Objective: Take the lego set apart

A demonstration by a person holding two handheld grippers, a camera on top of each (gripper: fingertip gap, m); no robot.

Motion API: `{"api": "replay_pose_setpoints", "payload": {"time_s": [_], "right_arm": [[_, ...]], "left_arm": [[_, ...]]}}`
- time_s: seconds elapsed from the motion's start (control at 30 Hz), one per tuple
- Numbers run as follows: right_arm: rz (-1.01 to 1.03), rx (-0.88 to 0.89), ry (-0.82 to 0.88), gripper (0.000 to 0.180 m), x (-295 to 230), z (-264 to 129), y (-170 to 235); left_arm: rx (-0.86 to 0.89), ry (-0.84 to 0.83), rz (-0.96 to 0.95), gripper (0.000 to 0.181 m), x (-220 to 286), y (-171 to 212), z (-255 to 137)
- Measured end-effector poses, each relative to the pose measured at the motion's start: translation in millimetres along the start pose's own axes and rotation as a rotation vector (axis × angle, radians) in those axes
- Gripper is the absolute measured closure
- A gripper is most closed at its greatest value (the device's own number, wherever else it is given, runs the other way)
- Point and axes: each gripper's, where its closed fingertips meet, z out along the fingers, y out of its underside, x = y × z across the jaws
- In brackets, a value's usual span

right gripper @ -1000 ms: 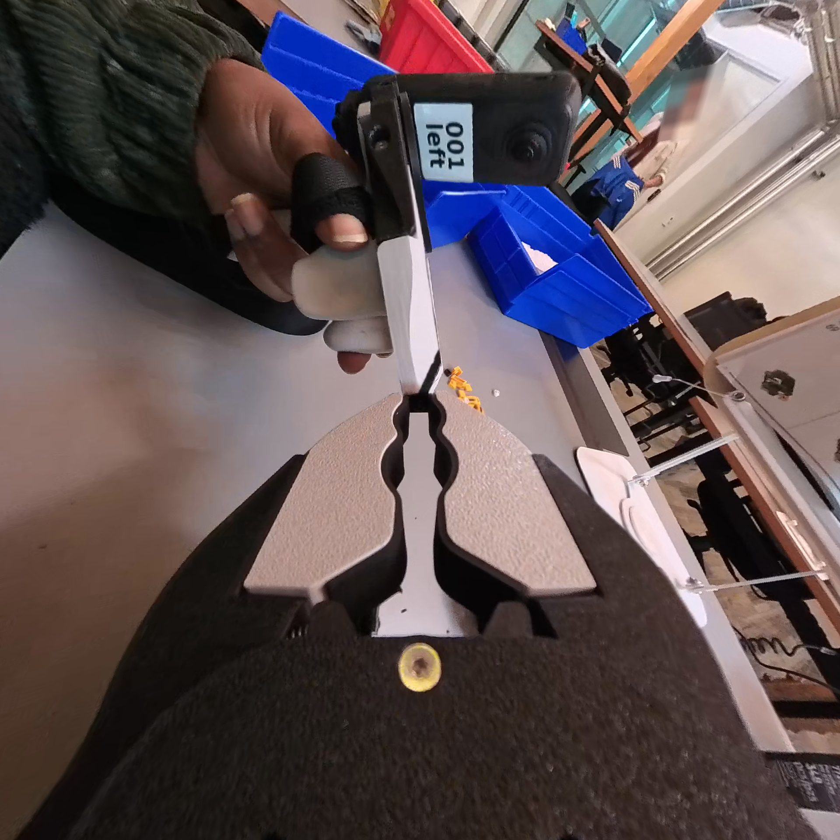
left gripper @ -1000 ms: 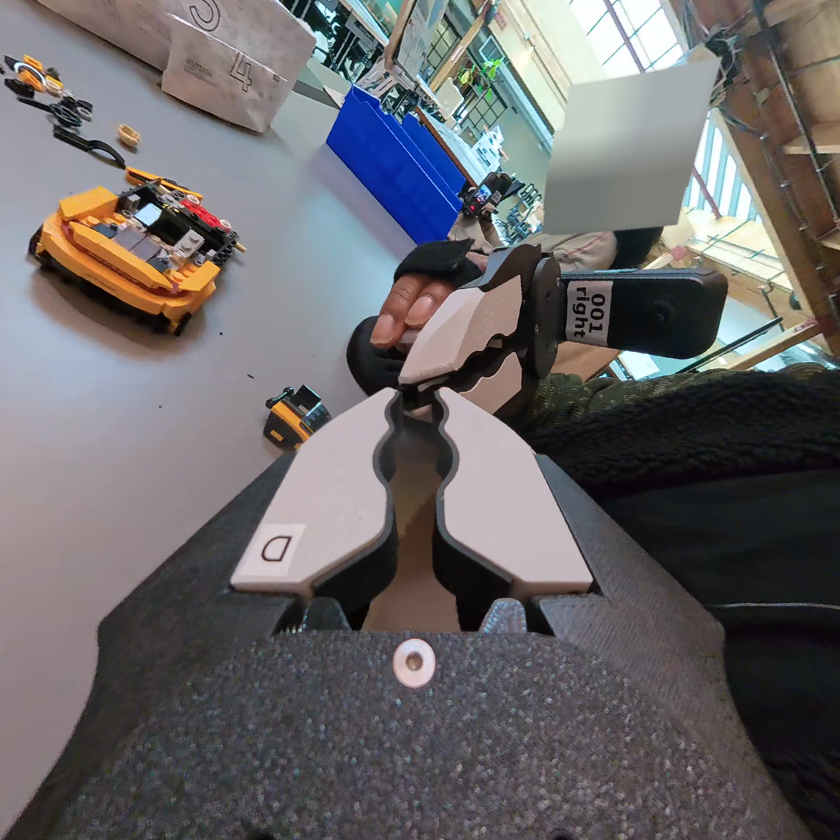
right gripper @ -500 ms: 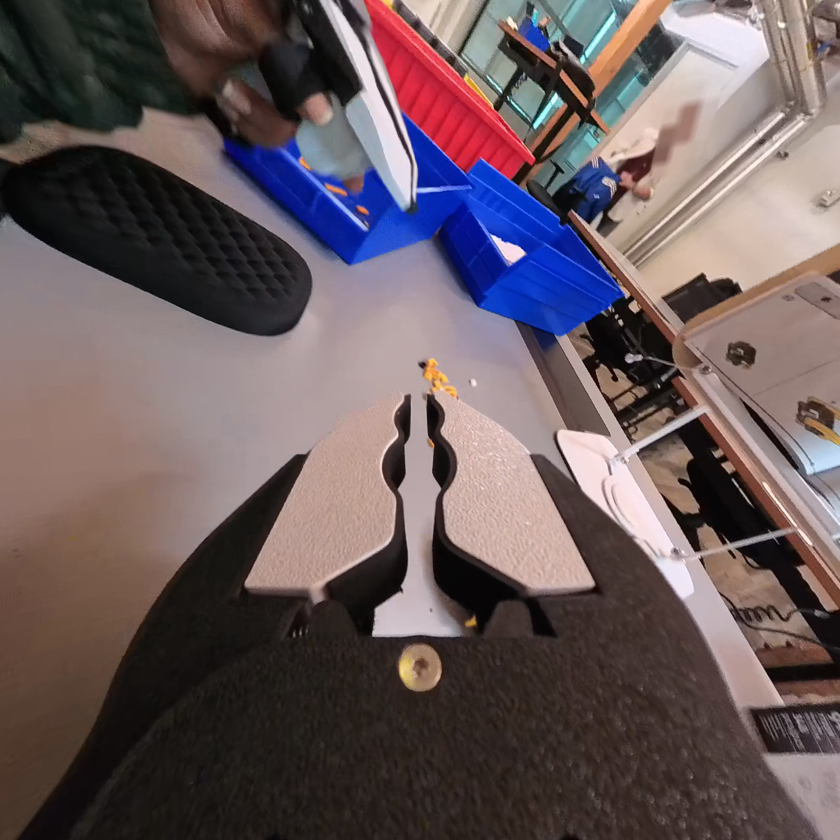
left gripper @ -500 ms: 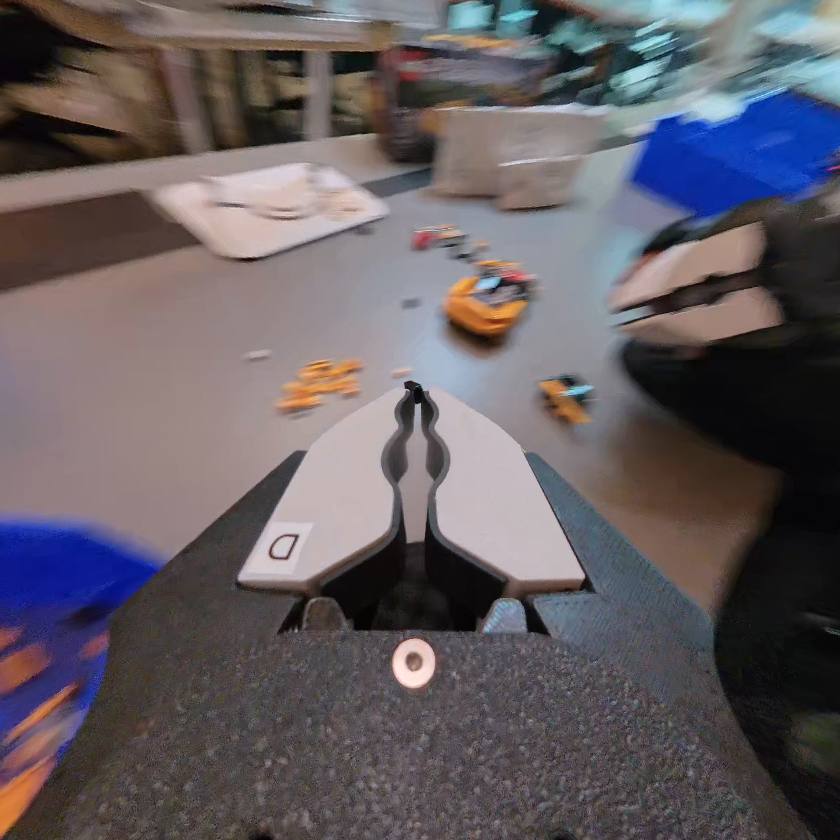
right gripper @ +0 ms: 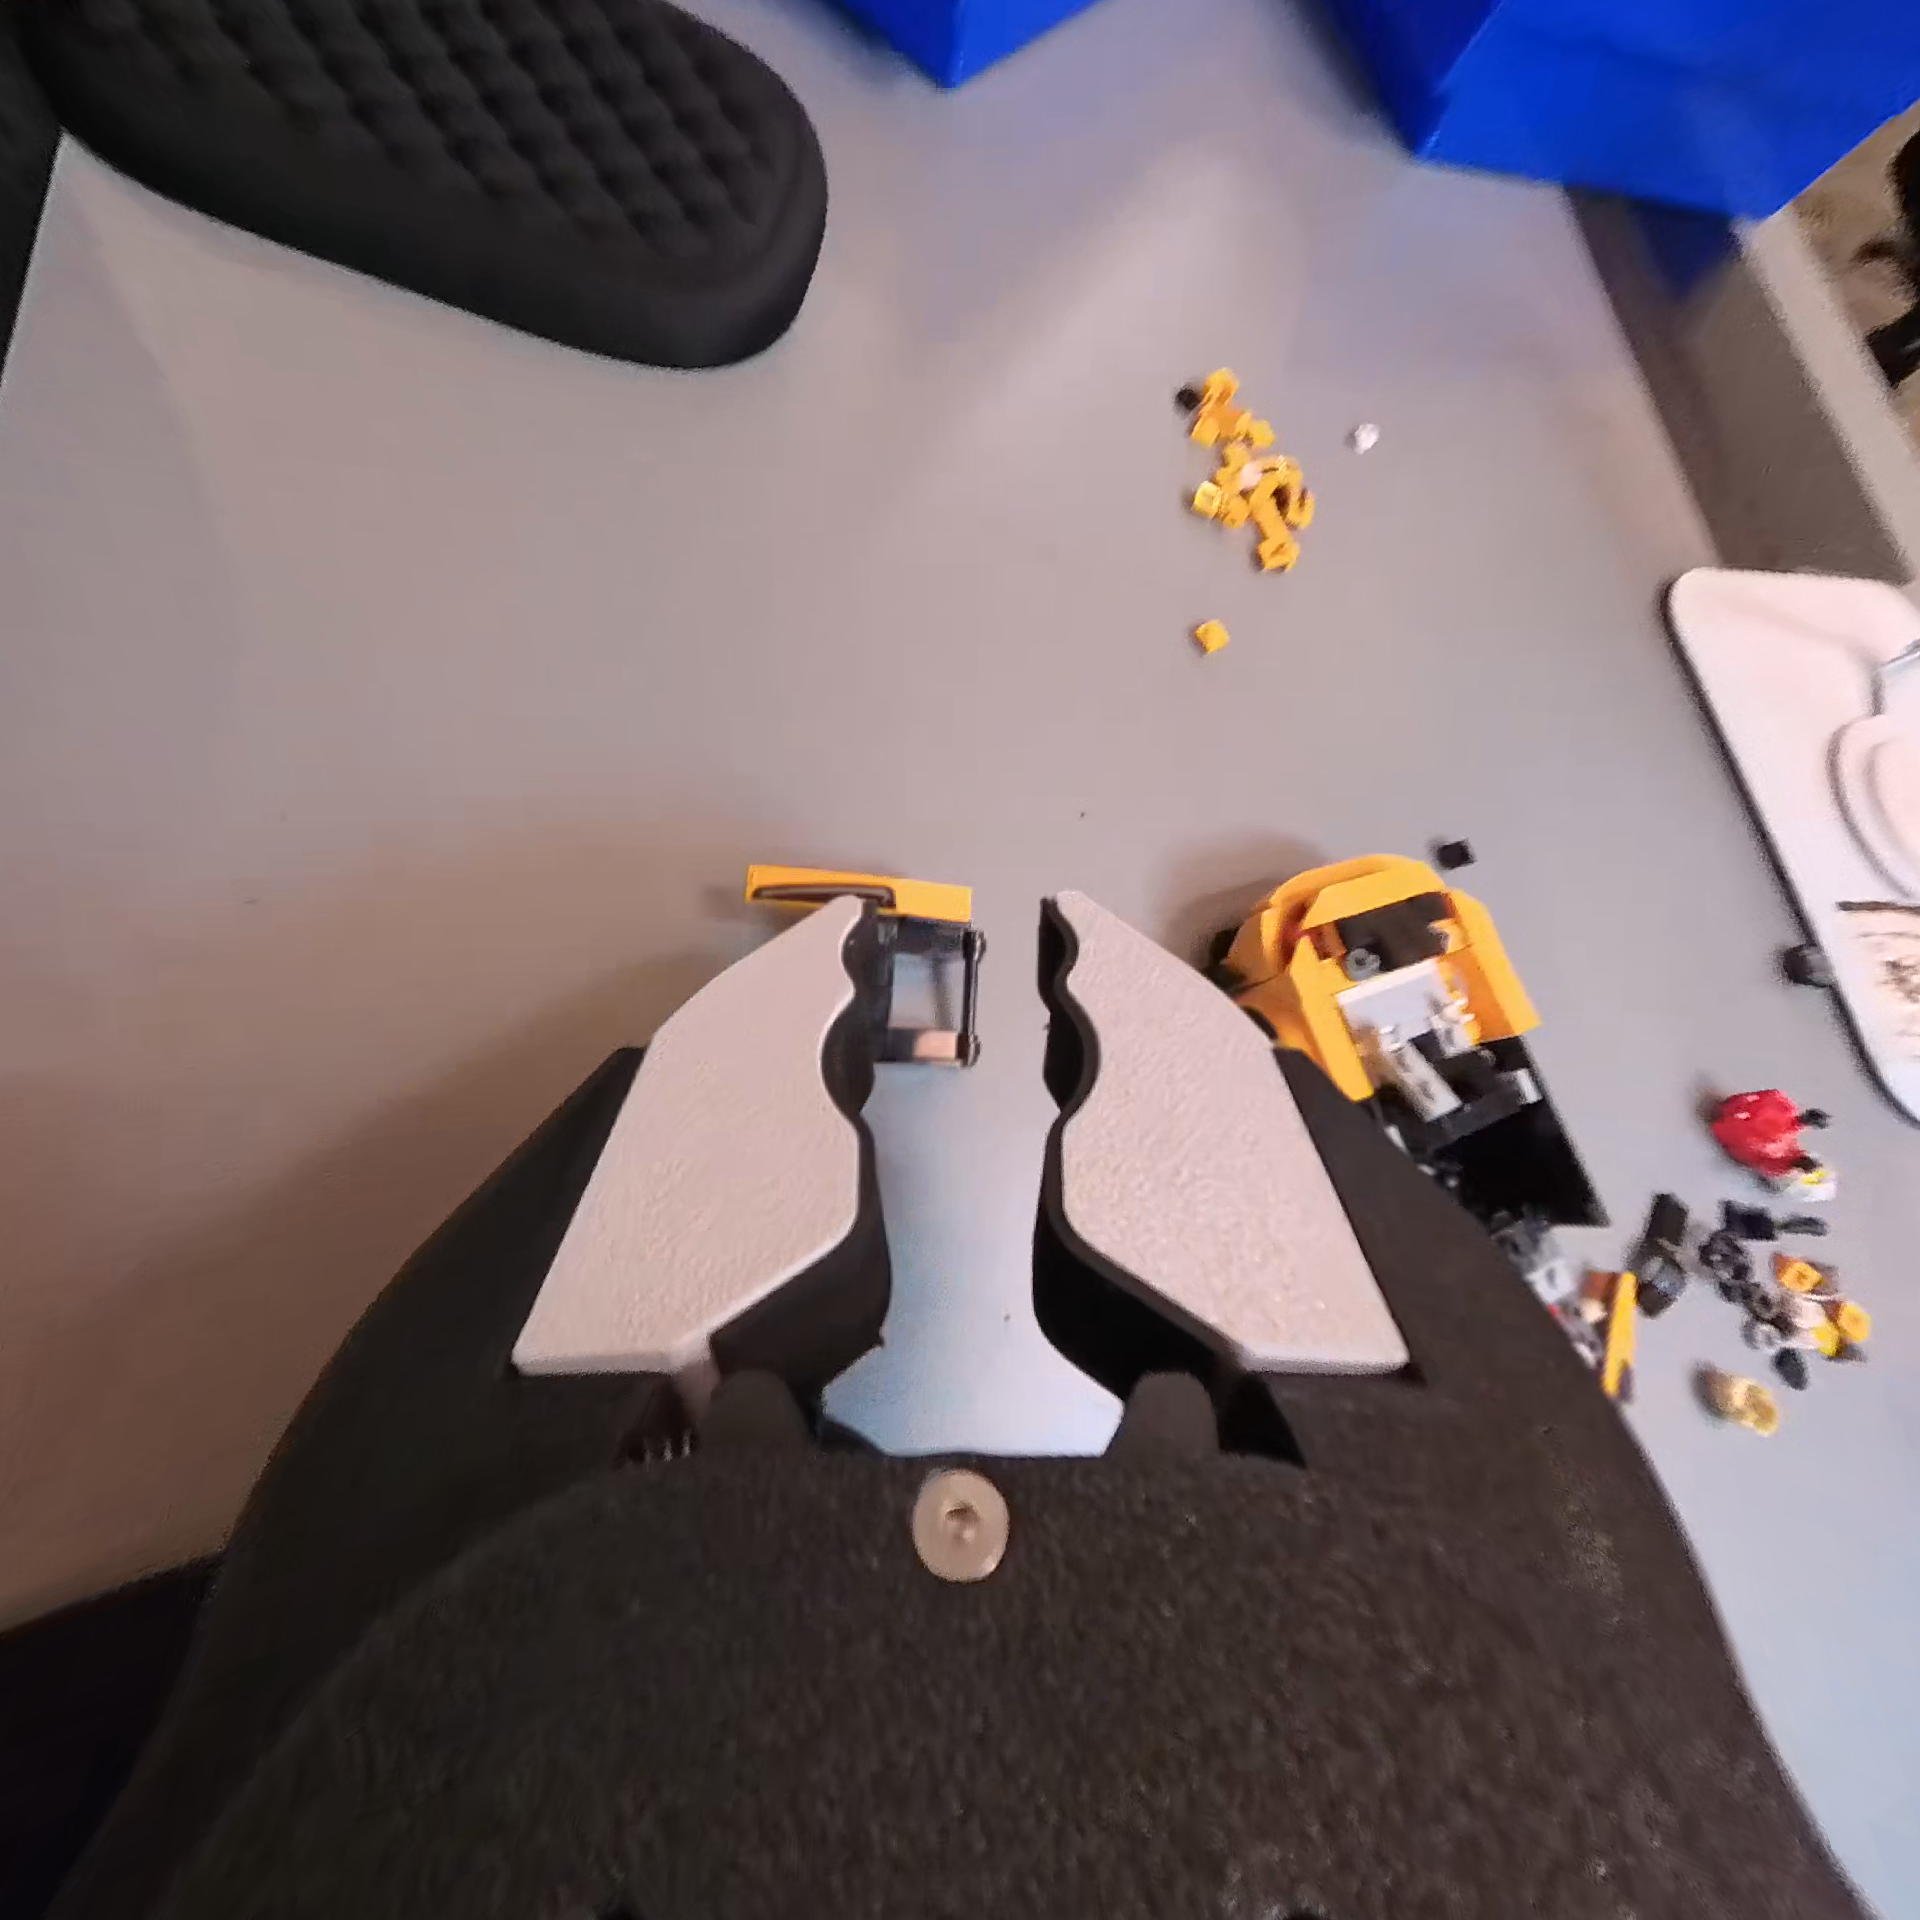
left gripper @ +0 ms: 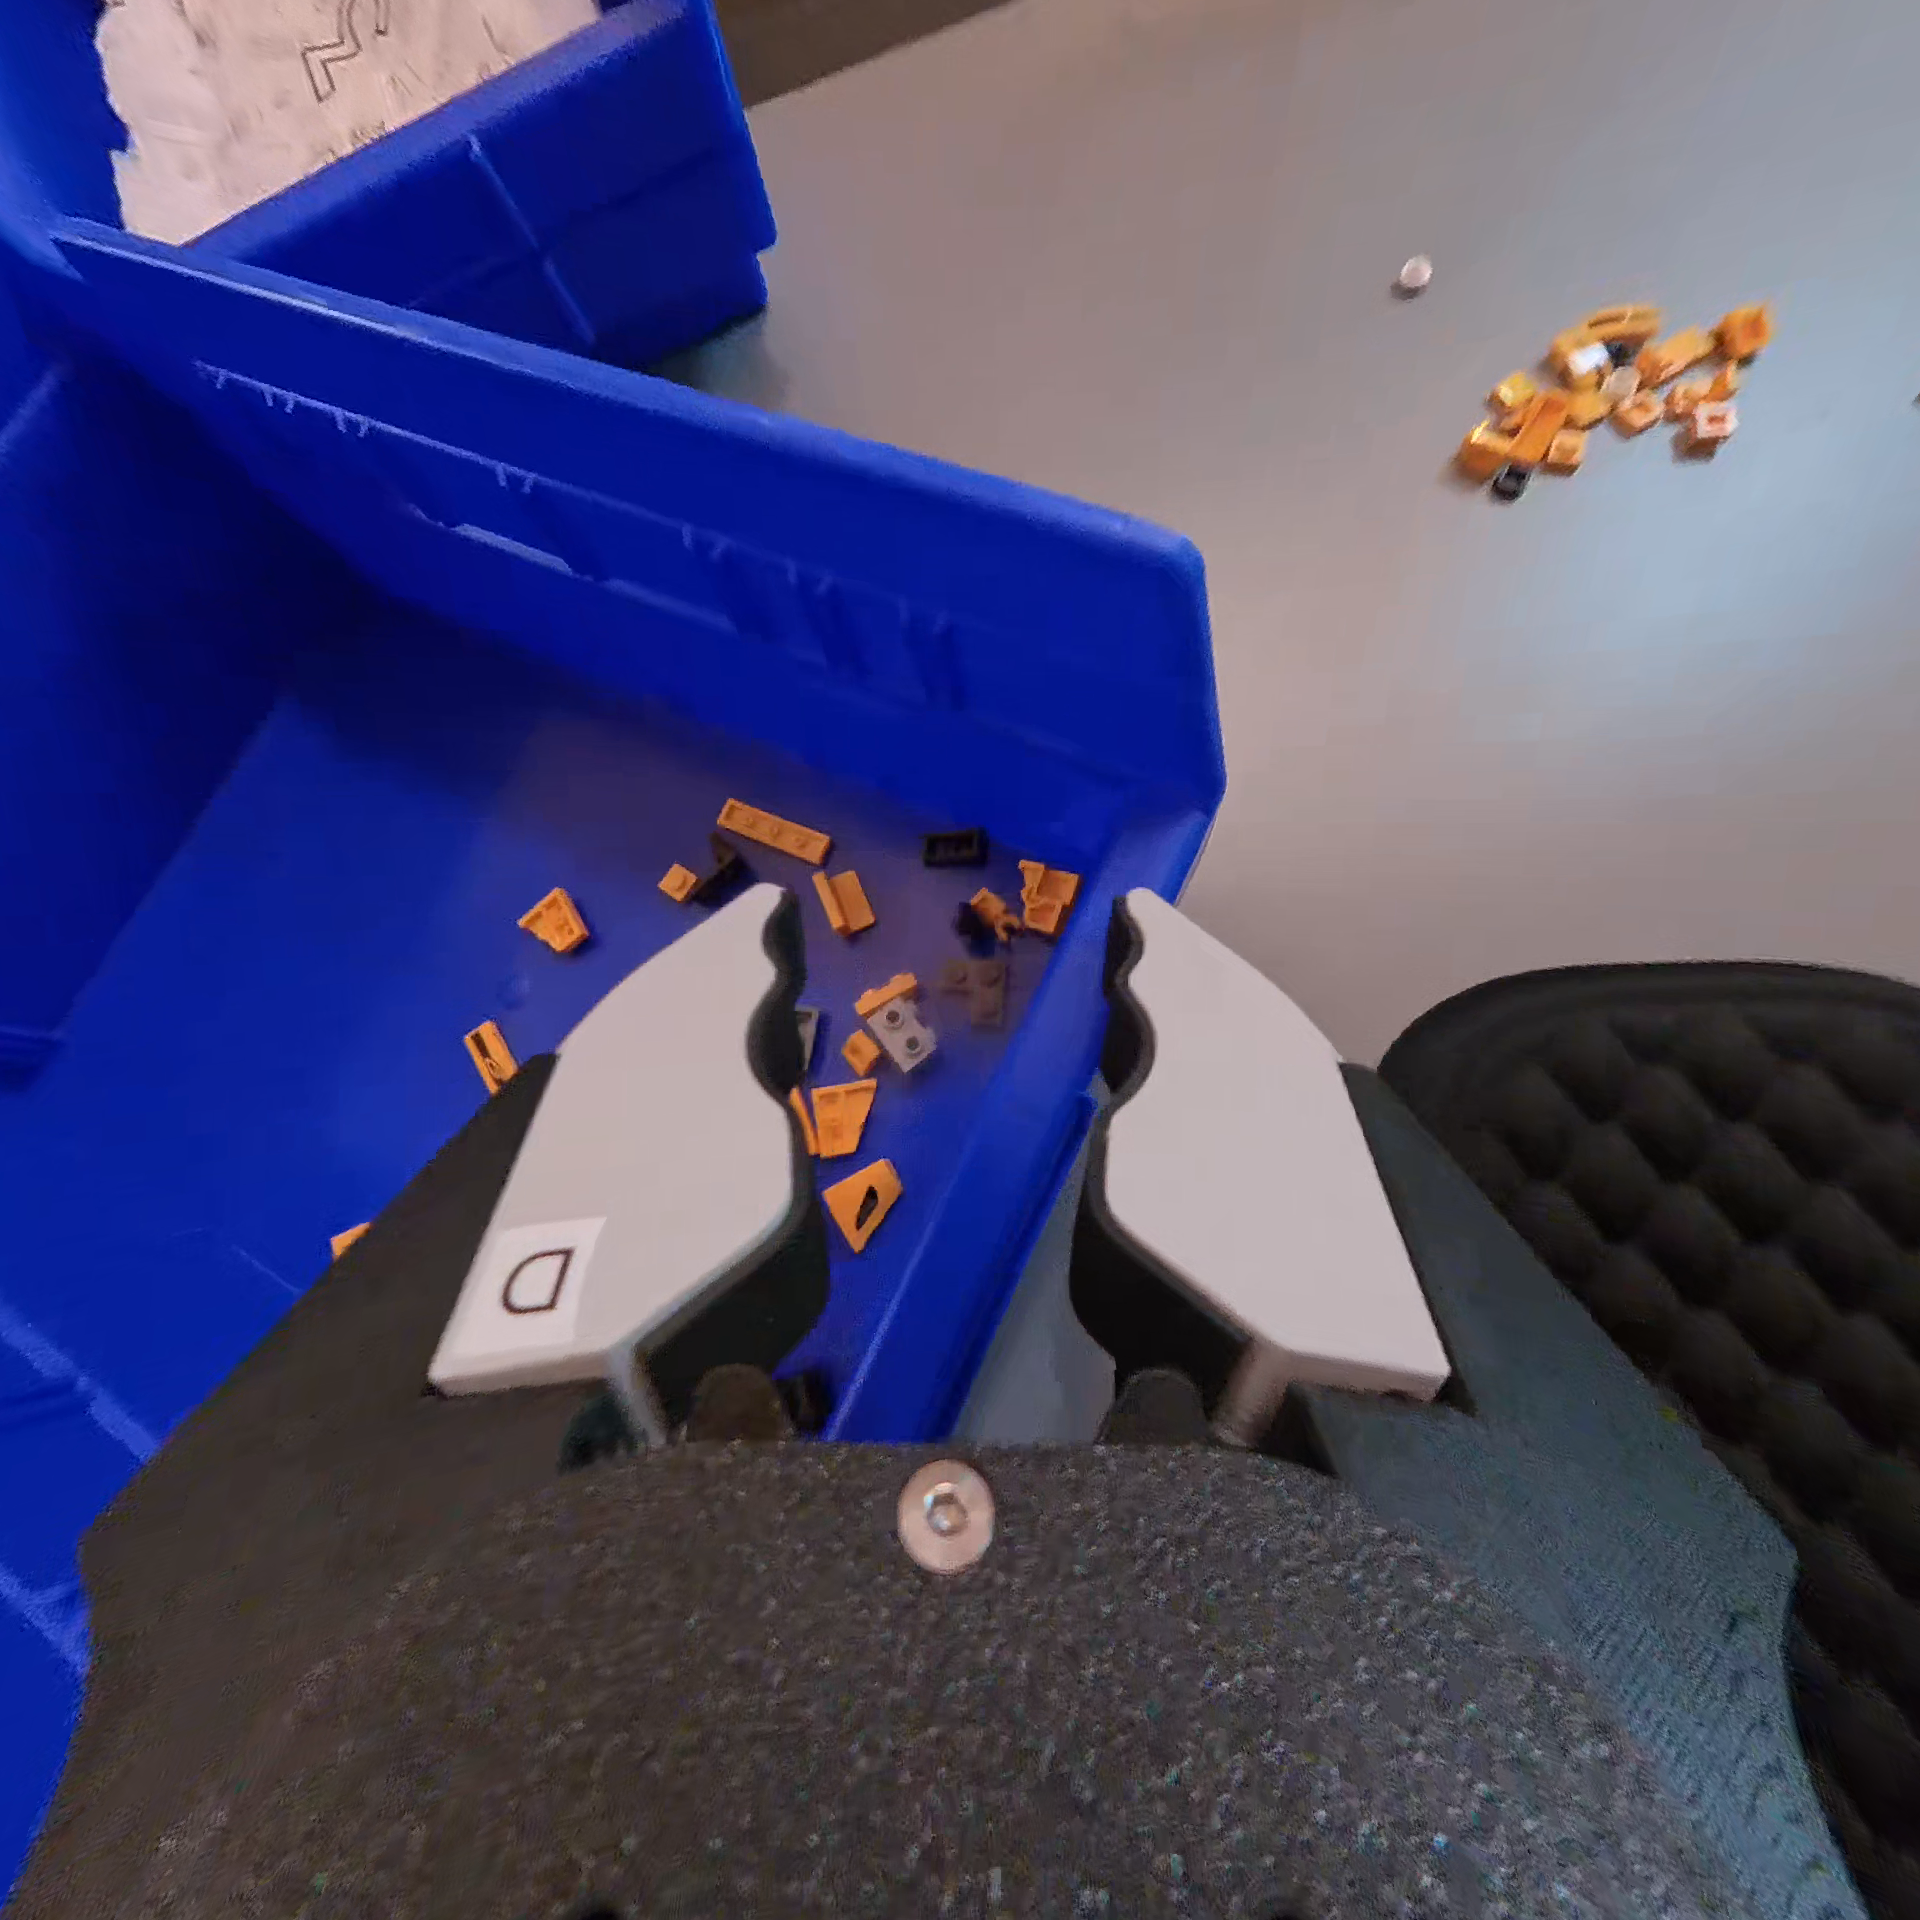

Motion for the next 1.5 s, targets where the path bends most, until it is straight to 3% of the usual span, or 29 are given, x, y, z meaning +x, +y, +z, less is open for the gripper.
{"api": "replay_pose_setpoints", "payload": {"time_s": [0.27,0.47,0.67,0.87,1.0,1.23,1.5], "right_arm": [[0.037,-0.042,-0.052,0.148,-6,-4,12],[0.095,-0.091,-0.113,0.139,-13,-4,27],[0.096,-0.146,-0.141,0.134,-20,7,35],[0.088,-0.202,-0.105,0.133,-16,15,42],[0.070,-0.215,-0.083,0.148,-14,15,42],[0.163,-0.264,0.079,0.148,20,11,57],[0.209,-0.166,0.118,0.129,30,4,45]], "left_arm": [[0.063,0.058,0.063,0.126,18,-12,-6],[0.269,0.374,0.099,0.142,101,-57,-30],[0.268,0.569,0.223,0.145,182,-68,-22],[0.212,0.652,0.353,0.145,232,-64,-9],[0.193,0.676,0.399,0.146,247,-61,-5],[0.179,0.710,0.329,0.148,249,-56,7],[0.184,0.693,0.283,0.148,249,-55,17]]}}
